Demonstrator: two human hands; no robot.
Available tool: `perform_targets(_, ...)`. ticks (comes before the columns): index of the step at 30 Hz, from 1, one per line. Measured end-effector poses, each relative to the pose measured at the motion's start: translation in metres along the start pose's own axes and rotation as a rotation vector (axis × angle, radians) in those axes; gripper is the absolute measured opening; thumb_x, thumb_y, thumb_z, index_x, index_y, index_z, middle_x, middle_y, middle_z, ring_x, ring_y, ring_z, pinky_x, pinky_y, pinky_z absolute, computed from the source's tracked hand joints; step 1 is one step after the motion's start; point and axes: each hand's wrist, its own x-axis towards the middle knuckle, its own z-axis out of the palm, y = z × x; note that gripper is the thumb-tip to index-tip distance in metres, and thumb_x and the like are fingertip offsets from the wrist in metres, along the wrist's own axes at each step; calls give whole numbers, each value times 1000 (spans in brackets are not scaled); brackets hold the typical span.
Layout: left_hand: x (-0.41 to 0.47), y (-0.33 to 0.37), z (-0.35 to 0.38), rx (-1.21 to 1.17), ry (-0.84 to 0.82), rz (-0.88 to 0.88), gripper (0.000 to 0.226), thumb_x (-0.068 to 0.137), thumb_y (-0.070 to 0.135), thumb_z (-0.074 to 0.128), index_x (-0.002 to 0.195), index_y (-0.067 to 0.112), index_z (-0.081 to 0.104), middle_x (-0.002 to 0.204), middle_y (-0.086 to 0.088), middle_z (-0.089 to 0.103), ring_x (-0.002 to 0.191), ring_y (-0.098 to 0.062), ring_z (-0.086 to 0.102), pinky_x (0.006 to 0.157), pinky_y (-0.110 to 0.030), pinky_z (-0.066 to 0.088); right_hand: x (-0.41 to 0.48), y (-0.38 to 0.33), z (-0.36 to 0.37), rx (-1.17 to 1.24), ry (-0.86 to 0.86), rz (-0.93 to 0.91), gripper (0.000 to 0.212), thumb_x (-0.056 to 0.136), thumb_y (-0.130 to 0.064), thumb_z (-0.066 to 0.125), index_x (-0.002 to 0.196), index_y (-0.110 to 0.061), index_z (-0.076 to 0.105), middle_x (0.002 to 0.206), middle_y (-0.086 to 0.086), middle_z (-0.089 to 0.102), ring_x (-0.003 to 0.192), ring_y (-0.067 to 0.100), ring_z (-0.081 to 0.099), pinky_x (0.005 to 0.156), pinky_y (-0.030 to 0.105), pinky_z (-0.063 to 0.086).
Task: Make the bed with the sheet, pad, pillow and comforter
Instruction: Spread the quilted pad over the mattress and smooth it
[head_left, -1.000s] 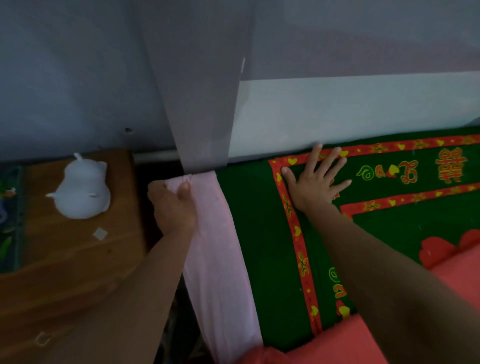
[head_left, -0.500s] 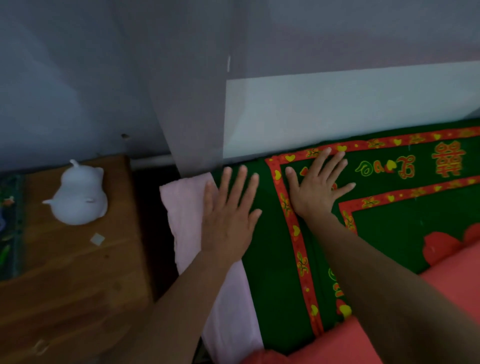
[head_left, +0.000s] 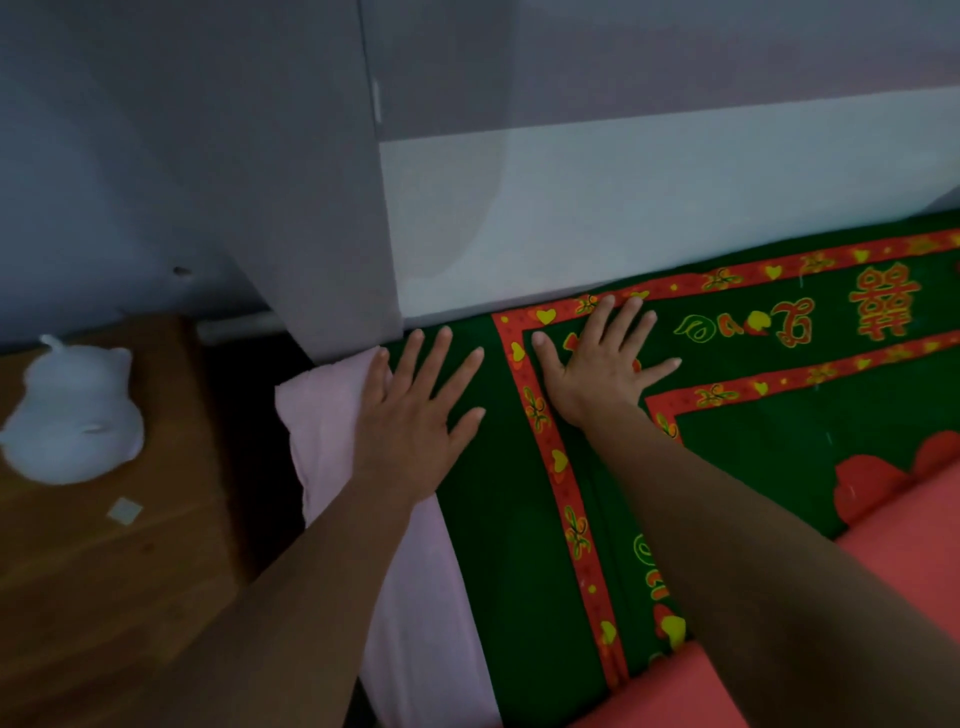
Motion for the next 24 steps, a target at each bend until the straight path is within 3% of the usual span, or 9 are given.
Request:
perform_targets(4, 7, 2, -7, -32, -10, -11, 58, 93, 59, 17, 148, 38, 22, 155, -4, 28, 141, -29, 28, 110, -50, 19, 2, 2, -1, 25, -4, -4, 101, 80, -83, 7, 150, -13, -16, 156, 12, -25, 143, 32, -25, 102, 75, -8)
perform_targets(6, 15, 0, -20, -70, -11, -66, 62, 92, 56, 14, 145, 29, 32, 146, -6, 42, 130, -30, 41, 101, -47, 27, 1, 4, -6, 61, -11, -23, 100, 81, -82, 9, 150, -14, -16, 156, 11, -27, 143, 31, -26, 102, 74, -11)
perform_targets(8, 23, -5, -37, -136, -7, -164, 62, 93, 52, 13, 126, 14, 50, 123, -11, 59, 110, -32, 52, 90, -43, 34, -4, 9, -12, 101, -8, -53, 95, 84, -78, 14, 150, -16, -16, 156, 11, -27, 143, 31, -26, 102, 71, -12)
perform_targets(10, 29, -9, -46, -103, -31, -214, 51, 99, 45, 21, 107, 9, 55, 106, -15, 64, 98, -33, 54, 85, -40, 33, -9, 15, -16, 133, 13, -84, 87, 89, -72, 19, 152, -20, -12, 157, 10, -22, 144, 30, -23, 105, 69, -11)
perform_targets(14, 35, -9, -61, 11, -148, -174, 37, 99, 42, 37, 105, 10, 56, 111, -13, 60, 106, -31, 49, 89, -38, 28, -18, 22, -29, 179, 35, -125, 73, 96, -60, 24, 153, -24, -4, 160, 8, -14, 147, 28, -15, 108, 67, -4)
perform_targets(17, 41, -8, -73, -68, -208, -183, 37, 94, 41, 51, 110, 9, 55, 116, -15, 57, 110, -33, 52, 91, -38, 34, -22, 27, -36, 185, 47, -148, 69, 98, -56, 26, 153, -25, -2, 160, 7, -12, 147, 28, -12, 108, 68, -1)
perform_targets(24, 37, -10, -72, 0, 25, -60, 13, 85, 9, 65, 89, 1, 56, 94, -21, 55, 84, -39, 56, 75, -42, 38, -25, 35, -36, 161, 69, -191, 71, 97, -59, 23, 151, -31, -13, 158, 4, -24, 144, 31, -23, 104, 71, -4)
